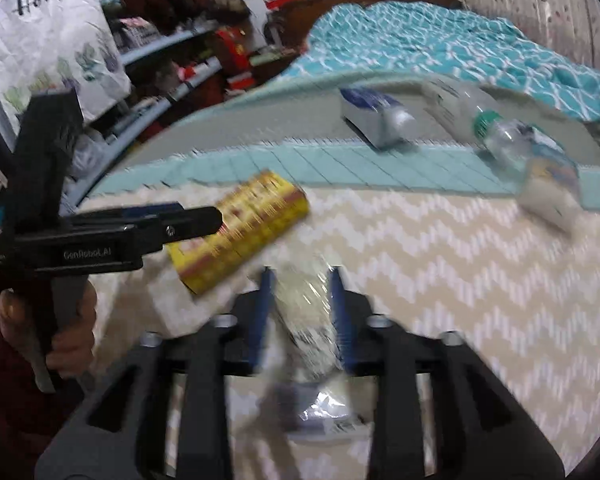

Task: Collect trash
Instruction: 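Grasp the yellow-and-red box with left tool while right grasps the white snack wrapper, then carry box and wrapper over the wastebasket and open both tools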

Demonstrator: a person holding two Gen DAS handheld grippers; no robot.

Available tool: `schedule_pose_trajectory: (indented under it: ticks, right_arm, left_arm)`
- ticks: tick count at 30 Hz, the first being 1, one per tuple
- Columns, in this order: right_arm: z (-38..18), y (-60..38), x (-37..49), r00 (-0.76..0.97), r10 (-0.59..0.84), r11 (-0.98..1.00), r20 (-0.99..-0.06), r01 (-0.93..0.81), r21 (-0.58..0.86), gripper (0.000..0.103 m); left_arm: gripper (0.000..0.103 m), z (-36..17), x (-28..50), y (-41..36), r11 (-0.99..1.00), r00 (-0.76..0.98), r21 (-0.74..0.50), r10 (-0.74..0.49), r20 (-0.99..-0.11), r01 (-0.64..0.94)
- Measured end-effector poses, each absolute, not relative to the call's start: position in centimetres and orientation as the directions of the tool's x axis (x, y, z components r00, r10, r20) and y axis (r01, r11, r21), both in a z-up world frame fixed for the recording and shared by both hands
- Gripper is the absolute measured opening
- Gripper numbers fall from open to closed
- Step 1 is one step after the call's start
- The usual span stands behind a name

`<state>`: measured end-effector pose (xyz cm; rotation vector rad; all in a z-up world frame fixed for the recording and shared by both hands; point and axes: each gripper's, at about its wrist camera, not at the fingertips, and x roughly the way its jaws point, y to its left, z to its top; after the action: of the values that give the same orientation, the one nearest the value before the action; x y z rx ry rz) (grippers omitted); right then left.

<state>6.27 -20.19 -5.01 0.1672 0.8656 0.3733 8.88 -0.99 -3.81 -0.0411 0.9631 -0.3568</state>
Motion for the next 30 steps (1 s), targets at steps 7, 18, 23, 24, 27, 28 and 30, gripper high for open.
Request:
schedule_pose_trajectory:
  ticks: [7,18,23,24,27,28,30]
  right_arm:
    - [-6.3,-21.5,3.6,0.59,0.368,0.93,-0.719,-0.221,0.294,0.077]
    - [-7.4,-19.1,3.4,0.585,0.297,0.951,-0.755,-0.254,0.178,0.041]
    - [-7.9,-22.2,4.1,0.536,0.453,0.888,-0.712,-0.205,0.411,0.017]
    - [-8.1,-22.7,4.2,0.508,0.524,0.846,-0.684,-0.215,0.488,0.017]
    - [-8.3,-23.6,4.6,0.475,0.602,0.785,-0.642,-0.207,0.584,0.017]
    - [-8.2,-24.0,4.7,0.489,0.591,0.791,-0.642,-0.193,0.581,0.02]
    - [-8.4,-25.1,5.0,0.482,0.609,0.77,-0.63,-0.17,0.615,0.02]
  left_arm:
    - [0.078,-5.8,8.7,-2.0,0.952,0.505,-0.114,-0.25,-0.826,0.284]
    - [0.059,-5.3,7.4,-1.5,0.95,0.541,-0.081,-0.241,-0.806,0.302]
    - [0.059,-4.2,6.1,-1.2,0.926,0.51,-0.174,-0.334,-0.793,0.336]
    - [0.059,-4.1,6.0,-1.4,0.927,0.512,-0.17,-0.331,-0.793,0.335]
    - [0.059,-4.0,5.8,-1.4,0.935,0.52,-0.142,-0.303,-0.798,0.326]
    - [0.059,-4.0,5.8,-1.4,0.937,0.52,-0.141,-0.299,-0.8,0.32]
    - [0.059,-3.4,5.7,-0.8,0.938,0.529,-0.153,-0.303,-0.793,0.31]
